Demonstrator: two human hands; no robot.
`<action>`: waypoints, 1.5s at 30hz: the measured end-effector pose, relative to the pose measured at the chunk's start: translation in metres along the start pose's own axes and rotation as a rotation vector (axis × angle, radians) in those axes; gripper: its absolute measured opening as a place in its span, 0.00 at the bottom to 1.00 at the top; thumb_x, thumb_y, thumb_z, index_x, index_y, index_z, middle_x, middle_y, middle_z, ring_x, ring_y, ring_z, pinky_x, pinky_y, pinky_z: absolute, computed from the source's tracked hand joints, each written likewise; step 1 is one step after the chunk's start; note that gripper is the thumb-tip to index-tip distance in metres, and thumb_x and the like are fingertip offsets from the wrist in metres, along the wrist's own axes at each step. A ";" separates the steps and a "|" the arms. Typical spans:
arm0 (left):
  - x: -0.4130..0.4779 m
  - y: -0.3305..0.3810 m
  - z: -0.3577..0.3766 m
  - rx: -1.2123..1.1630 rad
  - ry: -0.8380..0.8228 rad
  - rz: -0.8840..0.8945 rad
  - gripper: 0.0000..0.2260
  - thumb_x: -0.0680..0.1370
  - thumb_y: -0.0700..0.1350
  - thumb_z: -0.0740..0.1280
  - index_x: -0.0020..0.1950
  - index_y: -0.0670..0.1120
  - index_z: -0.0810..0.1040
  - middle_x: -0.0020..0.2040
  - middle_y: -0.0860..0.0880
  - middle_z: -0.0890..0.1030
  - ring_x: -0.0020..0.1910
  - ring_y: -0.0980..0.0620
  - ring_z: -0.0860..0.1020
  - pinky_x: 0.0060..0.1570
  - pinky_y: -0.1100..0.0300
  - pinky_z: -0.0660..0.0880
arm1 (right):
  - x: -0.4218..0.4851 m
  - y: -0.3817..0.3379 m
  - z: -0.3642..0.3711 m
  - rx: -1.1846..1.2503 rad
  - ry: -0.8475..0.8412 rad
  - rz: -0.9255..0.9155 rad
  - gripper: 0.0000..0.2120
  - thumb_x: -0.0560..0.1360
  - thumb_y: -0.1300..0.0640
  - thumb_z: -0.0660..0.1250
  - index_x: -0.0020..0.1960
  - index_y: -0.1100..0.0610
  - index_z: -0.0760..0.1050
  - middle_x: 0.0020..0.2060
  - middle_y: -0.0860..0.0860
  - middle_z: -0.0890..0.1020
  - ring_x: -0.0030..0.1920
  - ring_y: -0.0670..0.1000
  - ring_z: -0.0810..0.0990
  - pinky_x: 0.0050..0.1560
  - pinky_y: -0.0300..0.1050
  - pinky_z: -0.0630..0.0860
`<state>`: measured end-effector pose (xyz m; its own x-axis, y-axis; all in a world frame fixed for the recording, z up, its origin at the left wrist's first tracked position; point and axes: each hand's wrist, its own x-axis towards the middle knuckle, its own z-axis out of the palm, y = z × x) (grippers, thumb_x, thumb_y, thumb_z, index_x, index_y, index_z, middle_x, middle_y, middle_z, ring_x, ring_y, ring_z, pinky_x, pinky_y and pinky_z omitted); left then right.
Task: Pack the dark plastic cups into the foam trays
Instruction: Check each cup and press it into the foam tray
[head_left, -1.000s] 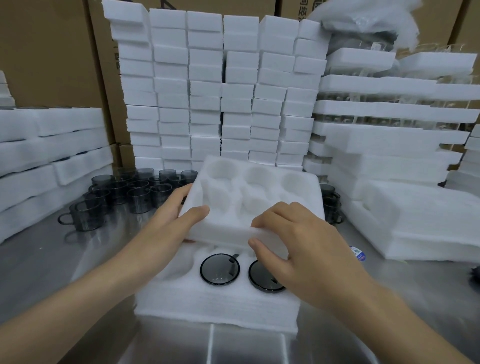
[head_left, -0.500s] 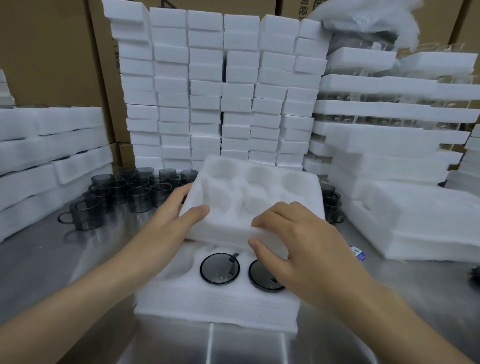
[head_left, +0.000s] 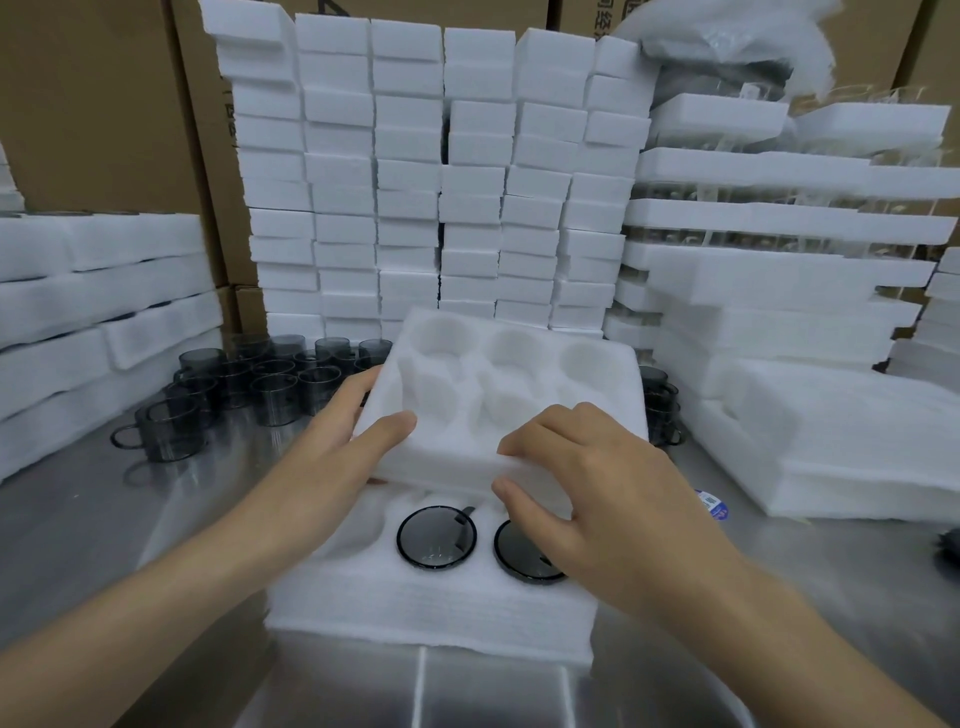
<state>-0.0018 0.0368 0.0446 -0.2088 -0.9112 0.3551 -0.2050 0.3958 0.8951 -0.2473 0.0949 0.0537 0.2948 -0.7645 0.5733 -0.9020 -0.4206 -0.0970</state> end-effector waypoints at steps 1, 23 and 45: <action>0.000 0.000 0.000 0.004 0.004 0.005 0.15 0.85 0.54 0.65 0.70 0.72 0.74 0.65 0.69 0.81 0.60 0.69 0.81 0.56 0.63 0.74 | 0.000 0.000 0.001 -0.005 0.011 0.001 0.18 0.81 0.37 0.56 0.61 0.42 0.78 0.54 0.37 0.78 0.54 0.45 0.74 0.47 0.43 0.74; -0.002 0.003 0.001 0.036 0.008 0.018 0.17 0.85 0.59 0.63 0.74 0.70 0.71 0.65 0.71 0.80 0.62 0.71 0.79 0.56 0.66 0.71 | -0.001 -0.001 0.004 -0.025 0.040 0.014 0.16 0.81 0.38 0.57 0.60 0.42 0.79 0.52 0.37 0.78 0.51 0.43 0.71 0.39 0.37 0.65; -0.002 -0.003 -0.001 0.084 -0.010 0.037 0.19 0.81 0.65 0.64 0.73 0.75 0.69 0.67 0.70 0.79 0.61 0.67 0.81 0.59 0.58 0.72 | -0.002 -0.003 0.006 -0.042 0.059 0.007 0.15 0.81 0.39 0.59 0.59 0.43 0.79 0.50 0.37 0.79 0.50 0.44 0.71 0.40 0.39 0.65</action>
<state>0.0006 0.0374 0.0416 -0.2274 -0.8946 0.3846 -0.2759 0.4380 0.8556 -0.2430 0.0946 0.0485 0.2703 -0.7364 0.6202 -0.9167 -0.3937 -0.0680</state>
